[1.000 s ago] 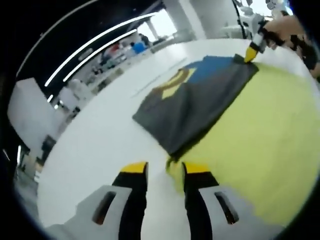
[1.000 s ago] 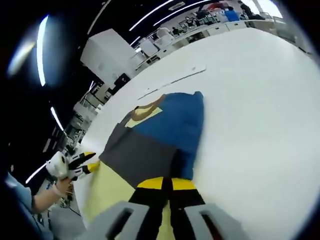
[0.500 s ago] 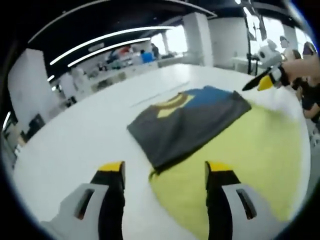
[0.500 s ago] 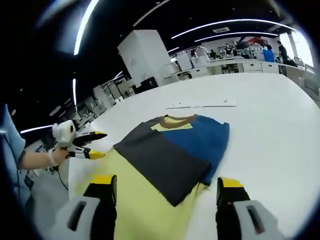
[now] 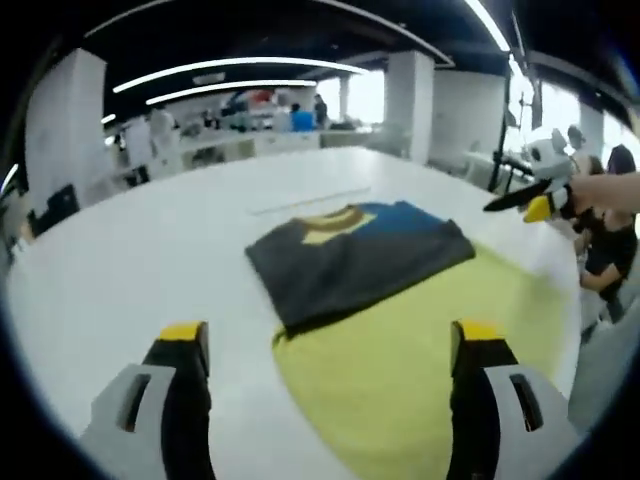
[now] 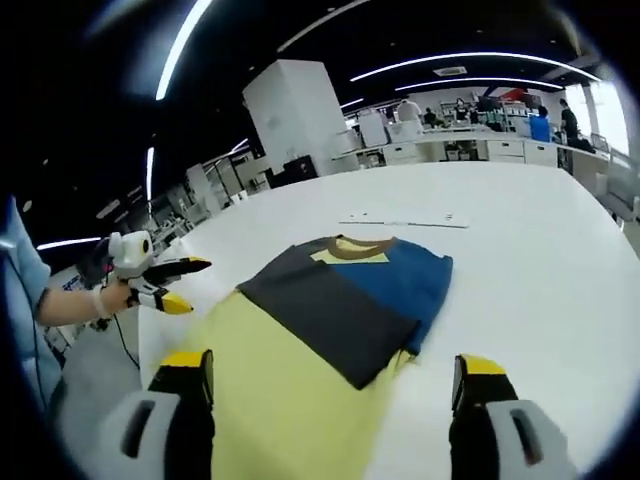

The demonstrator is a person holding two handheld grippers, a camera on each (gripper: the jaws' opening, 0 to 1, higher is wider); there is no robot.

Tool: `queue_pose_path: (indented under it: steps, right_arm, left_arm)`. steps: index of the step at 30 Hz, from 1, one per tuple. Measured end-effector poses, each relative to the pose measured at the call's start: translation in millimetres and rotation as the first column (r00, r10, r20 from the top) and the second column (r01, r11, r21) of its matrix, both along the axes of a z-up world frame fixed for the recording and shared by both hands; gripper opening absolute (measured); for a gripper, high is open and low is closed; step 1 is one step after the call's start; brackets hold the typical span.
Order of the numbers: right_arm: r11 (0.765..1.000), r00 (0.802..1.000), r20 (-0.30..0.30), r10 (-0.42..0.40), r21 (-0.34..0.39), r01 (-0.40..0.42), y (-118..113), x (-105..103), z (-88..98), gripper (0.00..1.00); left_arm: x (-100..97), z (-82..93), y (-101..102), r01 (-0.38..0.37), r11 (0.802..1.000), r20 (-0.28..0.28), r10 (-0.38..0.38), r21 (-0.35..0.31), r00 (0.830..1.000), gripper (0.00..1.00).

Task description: Fold the garment on the visible template until the final outline fits inside the template.

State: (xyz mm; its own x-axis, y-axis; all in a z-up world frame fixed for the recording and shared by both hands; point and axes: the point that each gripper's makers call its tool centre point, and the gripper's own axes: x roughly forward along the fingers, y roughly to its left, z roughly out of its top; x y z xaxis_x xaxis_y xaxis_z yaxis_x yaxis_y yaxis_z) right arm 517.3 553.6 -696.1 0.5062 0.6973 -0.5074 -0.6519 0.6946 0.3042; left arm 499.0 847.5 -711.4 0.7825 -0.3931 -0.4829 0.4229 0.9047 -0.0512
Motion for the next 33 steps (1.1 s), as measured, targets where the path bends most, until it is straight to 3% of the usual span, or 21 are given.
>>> queue_pose_path:
  steps: [2,5,19,22,26,30,33]
  right_arm:
    - [1.000,1.000,0.000,-0.004,-0.006,0.004,-3,-5,1.8,1.00]
    - [1.000,1.000,-0.002,-0.006,-0.012,0.006,-6,-13,3.6,1.00]
    - [0.998,0.999,-0.006,-0.041,-0.045,0.041,-24,-44,7.2,0.99]
    - [0.997,0.999,-0.010,-0.053,-0.053,0.053,-28,-53,7.6,0.98]
    - [0.996,0.998,-0.018,-0.067,-0.054,0.066,-33,-63,7.8,0.98]
    - [0.996,0.997,-0.035,-0.071,-0.060,0.069,-37,-76,1.5,0.99]
    - [0.995,0.996,-0.046,-0.080,-0.060,0.078,-41,-87,-5.8,0.99]
  left_arm:
    - [-4.4,8.0,-9,0.013,0.999,0.010,-0.012,-0.032,1.000,0.99]
    - [-13.8,16.5,-20,0.034,0.999,0.014,-0.033,-0.030,0.999,0.99]
    - [-43.5,28.3,-23,0.051,0.996,0.001,-0.051,-0.071,0.999,0.98]
    - [-54.8,29.2,-25,0.068,0.994,-0.003,-0.068,-0.087,0.998,0.87]
    - [-64.3,28.7,-23,0.058,0.994,-0.015,-0.060,-0.096,0.998,0.91]
    - [-79.6,29.2,-20,0.053,0.991,-0.028,-0.057,-0.126,0.998,0.78]
    - [-94.7,23.0,-19,0.049,0.988,-0.061,-0.058,-0.144,0.996,0.79]
